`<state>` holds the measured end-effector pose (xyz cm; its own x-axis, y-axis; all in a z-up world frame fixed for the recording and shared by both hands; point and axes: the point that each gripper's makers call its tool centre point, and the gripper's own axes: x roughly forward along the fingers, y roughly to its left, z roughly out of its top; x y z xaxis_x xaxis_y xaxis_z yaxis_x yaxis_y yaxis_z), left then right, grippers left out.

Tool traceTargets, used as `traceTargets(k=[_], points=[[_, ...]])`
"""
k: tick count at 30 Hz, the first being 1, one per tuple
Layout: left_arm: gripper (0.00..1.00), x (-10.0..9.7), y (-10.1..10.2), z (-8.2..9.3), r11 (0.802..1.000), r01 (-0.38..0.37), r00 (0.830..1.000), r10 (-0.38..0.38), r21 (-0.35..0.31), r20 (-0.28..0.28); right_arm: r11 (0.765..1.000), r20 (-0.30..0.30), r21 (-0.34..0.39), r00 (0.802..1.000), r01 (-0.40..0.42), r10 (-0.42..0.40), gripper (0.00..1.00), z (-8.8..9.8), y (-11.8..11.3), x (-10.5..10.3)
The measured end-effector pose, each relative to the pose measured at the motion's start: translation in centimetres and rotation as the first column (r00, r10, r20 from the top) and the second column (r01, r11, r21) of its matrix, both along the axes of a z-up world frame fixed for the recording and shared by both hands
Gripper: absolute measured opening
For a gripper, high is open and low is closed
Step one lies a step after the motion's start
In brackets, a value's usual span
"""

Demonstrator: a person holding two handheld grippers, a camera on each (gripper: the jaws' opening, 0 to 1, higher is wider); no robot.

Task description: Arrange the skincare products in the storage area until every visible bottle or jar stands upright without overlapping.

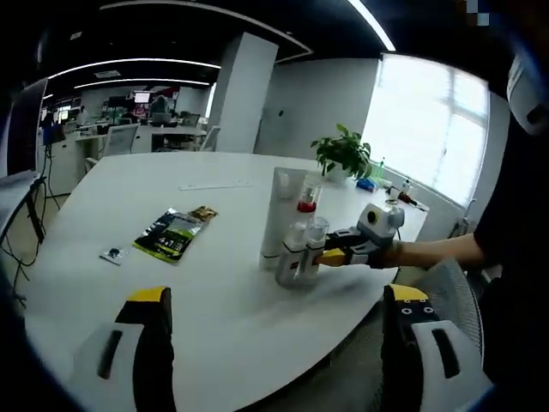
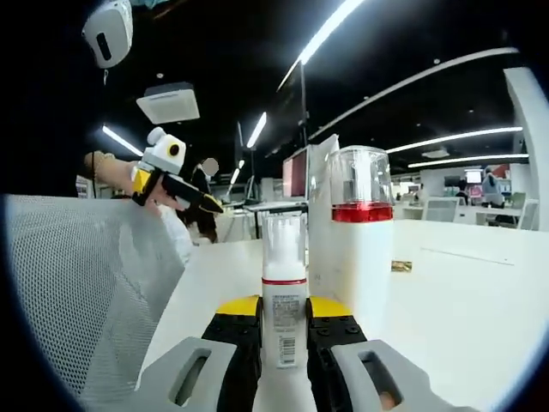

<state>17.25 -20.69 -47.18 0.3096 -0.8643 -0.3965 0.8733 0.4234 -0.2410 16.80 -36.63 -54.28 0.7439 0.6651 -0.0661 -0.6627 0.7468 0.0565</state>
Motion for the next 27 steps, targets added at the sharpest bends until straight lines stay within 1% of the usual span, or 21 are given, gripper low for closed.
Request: traceTargets(k=[3, 6, 8, 10, 16, 18, 19, 21, 23, 24, 25, 27], points=[[0.95, -0.3, -0.3, 0.0, 1.000, 0.000, 1.000, 0.000, 0.005, -0.003, 1.000, -0.007, 0.002, 1.000, 0.006, -0.006, 0.09, 0.0, -0.1, -0.1], [0.95, -0.2, -0.1, -0.3, 1.000, 0.002, 1.000, -0.002, 0.011, -0.011, 1.000, -0.033, -0.029, 0.999, -0.002, 0.001, 0.09, -0.6, -0.1, -0.5], [0.94, -0.1, 0.0, -0.6, 1.000, 0.001, 1.000, -0.001, 0.017, -0.020, 1.000, -0.045, -0.024, 0.999, -0.007, 0.006, 0.10, -0.6, 0.0, -0.7], [0.94, 0.0, 0.1, -0.9, 1.000, 0.003, 0.999, -0.003, 0.020, -0.032, 0.998, -0.066, -0.067, 0.998, -0.017, 0.012, 0.10, -1.1, 0.0, -1.0], [0.93, 0.0, -0.1, -1.6, 0.999, 0.011, 0.998, -0.009, 0.034, -0.065, 0.995, -0.098, -0.091, 0.995, -0.029, 0.020, 0.09, -1.3, 0.0, -0.9], [0.93, 0.0, -0.1, -1.7, 0.999, 0.014, 0.996, -0.011, 0.031, -0.083, 0.995, -0.122, -0.091, 0.992, -0.030, 0.019, 0.09, -1.5, -0.1, -0.9], [0.93, 0.0, -0.1, -1.7, 0.999, 0.014, 0.996, -0.012, 0.031, -0.086, 0.995, -0.152, -0.099, 0.988, -0.033, 0.018, 0.10, -2.0, -0.1, -1.0], [0.93, 0.2, 0.0, -2.0, 0.999, 0.017, 0.995, -0.013, 0.044, -0.097, 0.994, -0.167, -0.104, 0.986, -0.036, 0.018, 0.10, -2.2, -0.1, -1.1], [0.93, 0.4, 0.0, -2.2, 0.999, 0.015, 0.994, -0.009, 0.049, -0.106, 0.994, -0.217, -0.102, 0.976, -0.025, 0.003, 0.12, -2.9, -0.2, -1.3], [0.92, 0.5, 0.0, -2.3, 0.999, 0.012, 0.994, -0.007, 0.051, -0.109, 0.993, -0.216, -0.115, 0.976, -0.029, 0.003, 0.13, -3.0, -0.1, -1.4], [0.92, 0.7, 0.0, -2.4, 0.999, 0.008, 0.993, -0.002, 0.052, -0.115, 0.992, -0.235, -0.121, 0.972, -0.031, 0.002, 0.14, -3.4, 0.0, -1.6], [0.92, 0.8, -0.1, -2.5, 0.999, 0.007, 0.993, -0.001, 0.051, -0.121, 0.989, -0.252, -0.144, 0.968, -0.034, -0.003, 0.16, -3.9, 0.0, -1.8]])
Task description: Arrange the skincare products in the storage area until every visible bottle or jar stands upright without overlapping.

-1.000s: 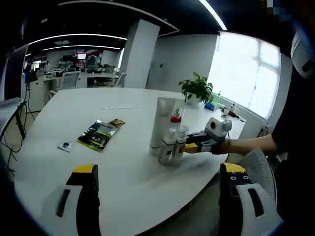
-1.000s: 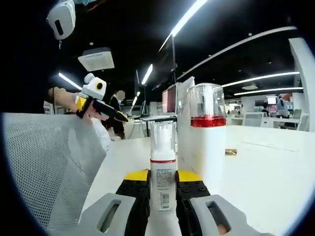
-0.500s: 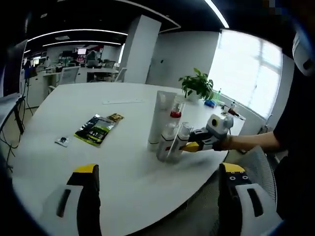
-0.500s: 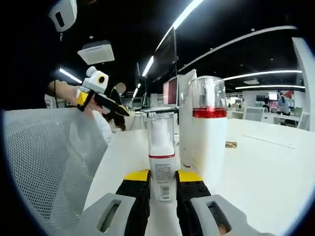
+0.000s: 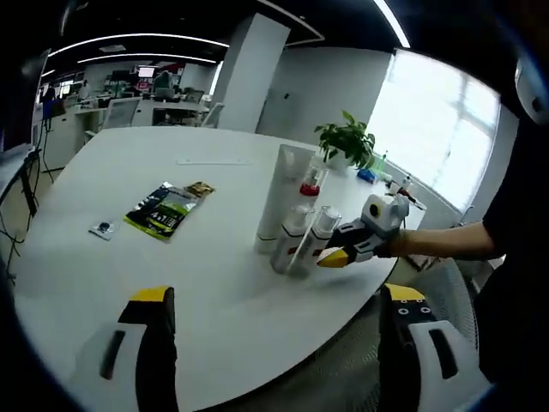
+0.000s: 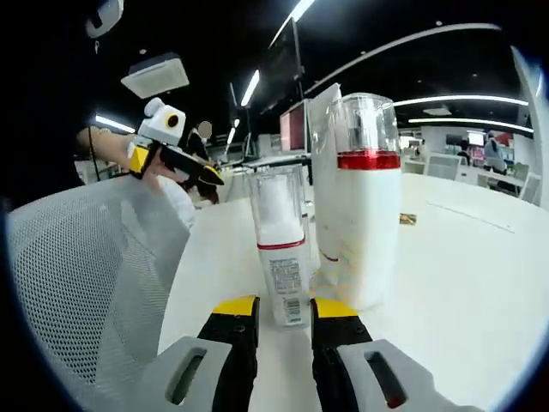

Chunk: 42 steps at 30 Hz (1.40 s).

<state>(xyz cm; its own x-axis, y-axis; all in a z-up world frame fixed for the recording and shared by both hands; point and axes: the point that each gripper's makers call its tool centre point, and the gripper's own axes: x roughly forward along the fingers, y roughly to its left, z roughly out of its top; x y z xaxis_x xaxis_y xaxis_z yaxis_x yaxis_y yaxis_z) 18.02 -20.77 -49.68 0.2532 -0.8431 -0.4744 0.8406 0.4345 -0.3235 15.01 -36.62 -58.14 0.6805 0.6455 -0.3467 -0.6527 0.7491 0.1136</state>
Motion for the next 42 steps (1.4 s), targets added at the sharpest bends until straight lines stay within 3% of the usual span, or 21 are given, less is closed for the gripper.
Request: traceTargets(k=[12, 42], points=[[0.89, 0.1, -0.3, -0.7, 1.000, 0.015, 0.999, -0.015, 0.014, -0.031, 0.997, -0.022, -0.079, 1.000, -0.003, 0.001, 0.09, -0.8, -0.4, 0.4], [0.87, 0.6, -0.4, -1.2, 1.000, -0.003, 0.999, 0.004, 0.021, -0.048, 0.980, -0.037, -0.134, 0.989, -0.146, 0.142, 0.09, -0.7, -0.8, 2.1]])
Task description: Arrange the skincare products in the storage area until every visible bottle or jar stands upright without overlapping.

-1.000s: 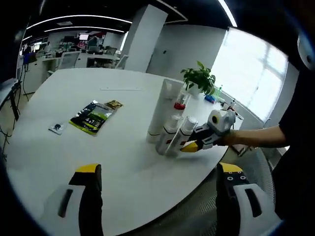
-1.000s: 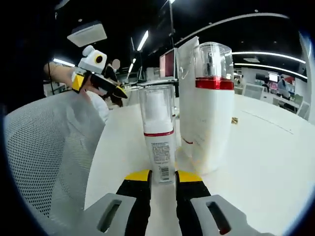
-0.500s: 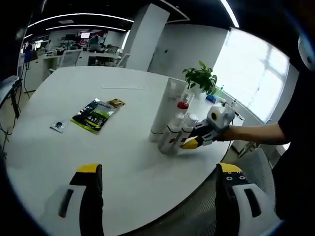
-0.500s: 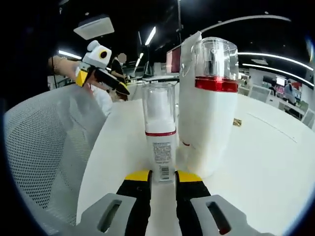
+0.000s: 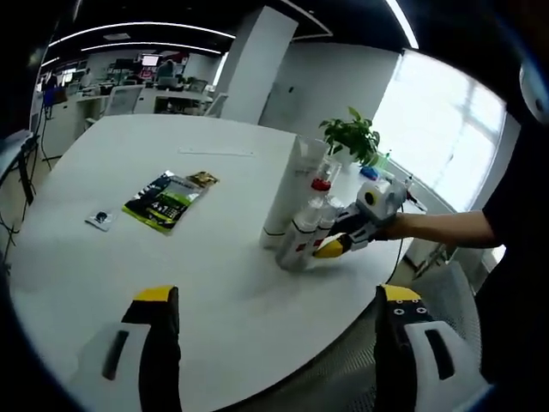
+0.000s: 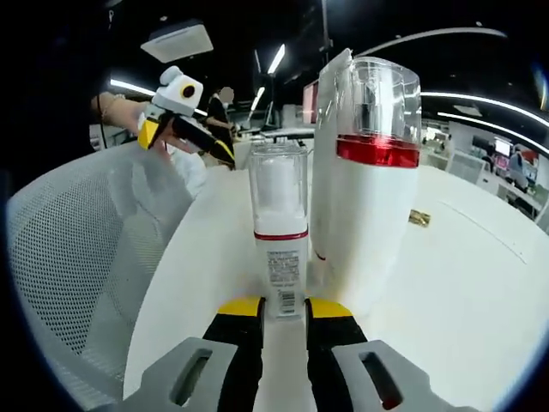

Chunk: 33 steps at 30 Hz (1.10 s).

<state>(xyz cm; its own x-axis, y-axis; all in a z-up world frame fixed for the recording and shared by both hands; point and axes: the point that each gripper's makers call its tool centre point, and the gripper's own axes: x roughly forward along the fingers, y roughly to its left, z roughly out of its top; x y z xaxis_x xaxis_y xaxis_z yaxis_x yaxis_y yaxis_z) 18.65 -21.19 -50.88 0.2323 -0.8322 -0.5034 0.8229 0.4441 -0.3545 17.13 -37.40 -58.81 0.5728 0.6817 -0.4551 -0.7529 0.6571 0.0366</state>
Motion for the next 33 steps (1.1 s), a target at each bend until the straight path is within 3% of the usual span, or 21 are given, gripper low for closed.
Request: traceTargets(k=[15, 33], points=[[0.88, 0.3, -0.2, -0.1, 1.000, -0.002, 1.000, 0.002, 0.001, -0.007, 1.000, -0.012, 0.003, 1.000, -0.004, 0.004, 0.10, 0.0, -0.1, 0.1], [0.88, 0.5, -0.1, 0.2, 1.000, -0.006, 1.000, 0.006, 0.010, -0.010, 0.990, -0.109, 0.018, 0.984, 0.142, -0.139, 0.29, 0.4, -2.0, -1.5]])
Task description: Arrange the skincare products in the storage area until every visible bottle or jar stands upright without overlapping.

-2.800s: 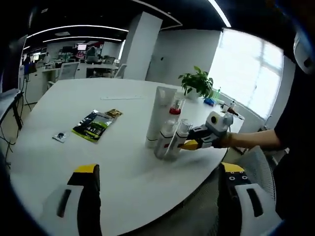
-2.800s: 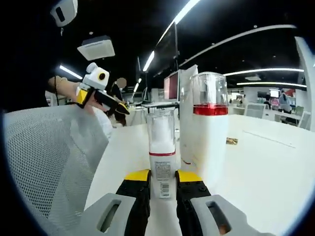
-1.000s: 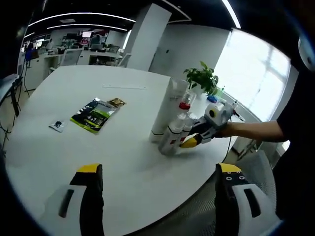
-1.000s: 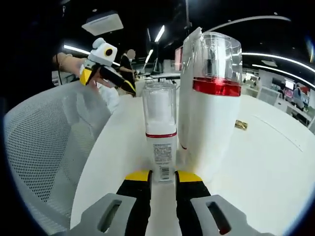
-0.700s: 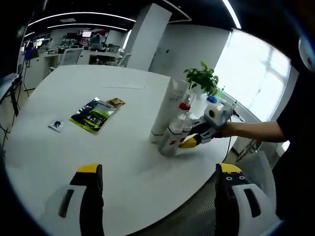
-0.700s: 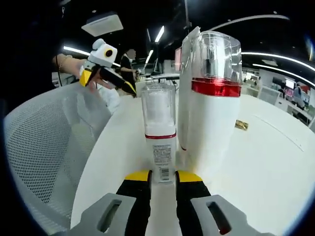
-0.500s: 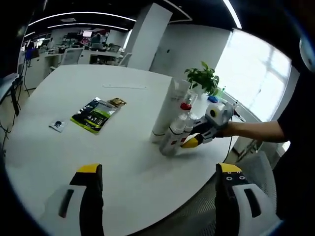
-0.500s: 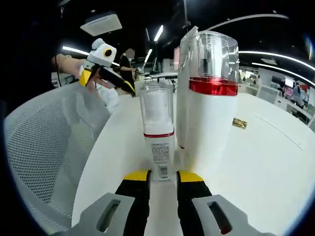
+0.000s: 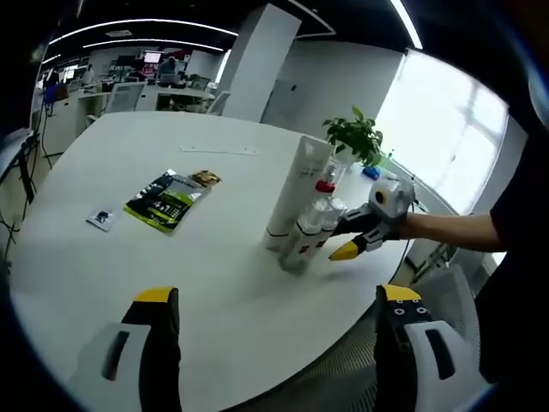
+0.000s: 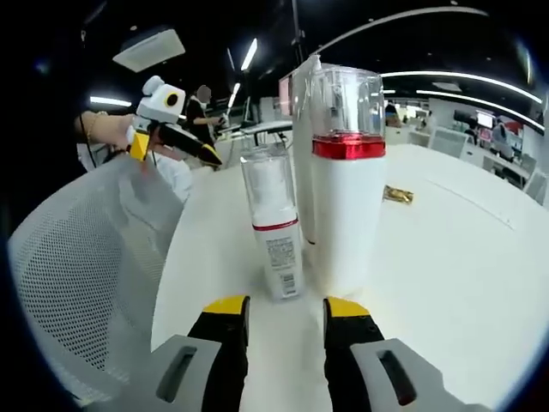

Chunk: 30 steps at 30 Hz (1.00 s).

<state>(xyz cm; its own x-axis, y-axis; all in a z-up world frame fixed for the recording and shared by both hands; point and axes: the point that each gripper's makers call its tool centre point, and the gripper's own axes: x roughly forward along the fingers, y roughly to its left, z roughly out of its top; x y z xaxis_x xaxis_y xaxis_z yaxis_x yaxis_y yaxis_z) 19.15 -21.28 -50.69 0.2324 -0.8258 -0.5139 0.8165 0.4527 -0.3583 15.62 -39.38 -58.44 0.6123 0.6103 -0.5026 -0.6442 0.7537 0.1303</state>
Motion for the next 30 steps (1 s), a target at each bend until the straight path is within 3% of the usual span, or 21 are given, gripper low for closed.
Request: traceTargets(k=[6, 12, 16, 30], points=[[0.88, 0.2, 0.1, 0.1, 1.000, -0.012, 1.000, 0.012, -0.007, 0.001, 1.000, -0.015, -0.001, 0.999, 0.029, -0.029, 0.44, 0.4, -0.2, -0.6], [0.89, -0.1, 0.1, 0.3, 1.000, 0.010, 1.000, -0.010, 0.002, 0.011, 0.999, -0.027, 0.002, 0.998, 0.049, -0.049, 0.48, 0.6, -0.2, -1.3], [0.99, -0.1, 0.4, 0.0, 0.999, 0.004, 1.000, -0.004, 0.036, 0.016, 0.997, -0.028, 0.017, 0.997, 0.075, -0.075, 0.53, 1.1, -0.3, -1.7], [0.98, -0.7, 1.0, 0.4, 0.999, -0.032, 0.999, 0.031, 0.044, 0.028, 0.983, 0.010, 0.089, 0.987, 0.159, -0.160, 0.70, 3.7, -0.8, -3.1]])
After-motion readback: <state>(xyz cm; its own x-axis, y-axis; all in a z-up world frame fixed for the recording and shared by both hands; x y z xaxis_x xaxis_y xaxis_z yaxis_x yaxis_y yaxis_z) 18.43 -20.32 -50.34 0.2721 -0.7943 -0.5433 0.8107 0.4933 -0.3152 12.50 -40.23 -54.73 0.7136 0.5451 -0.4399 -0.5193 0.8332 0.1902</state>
